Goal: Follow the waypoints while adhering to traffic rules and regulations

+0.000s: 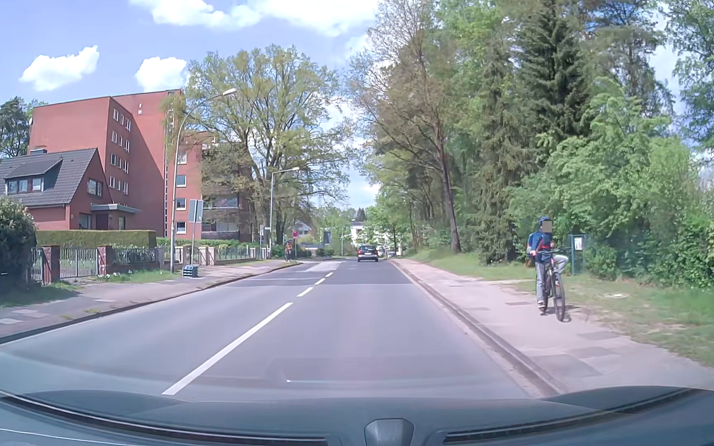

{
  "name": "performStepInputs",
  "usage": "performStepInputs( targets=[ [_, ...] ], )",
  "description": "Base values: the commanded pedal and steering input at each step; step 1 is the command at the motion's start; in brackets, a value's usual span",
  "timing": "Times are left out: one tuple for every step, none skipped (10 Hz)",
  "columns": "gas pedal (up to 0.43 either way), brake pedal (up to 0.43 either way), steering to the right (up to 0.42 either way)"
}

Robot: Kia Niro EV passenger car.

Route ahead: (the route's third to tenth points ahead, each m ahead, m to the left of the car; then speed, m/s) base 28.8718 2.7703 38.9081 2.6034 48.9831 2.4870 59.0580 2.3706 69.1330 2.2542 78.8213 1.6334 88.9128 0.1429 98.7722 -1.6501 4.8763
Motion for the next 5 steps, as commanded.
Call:
performStepInputs(
  targets=[
    [0.22, 0.0, 0.023],
    [0.22, 0.0, 0.018],
    [0.177, 0.0, 0.014],
    [0.177, 0.0, 0.014],
    [0.177, 0.0, 0.011]
  ],
)
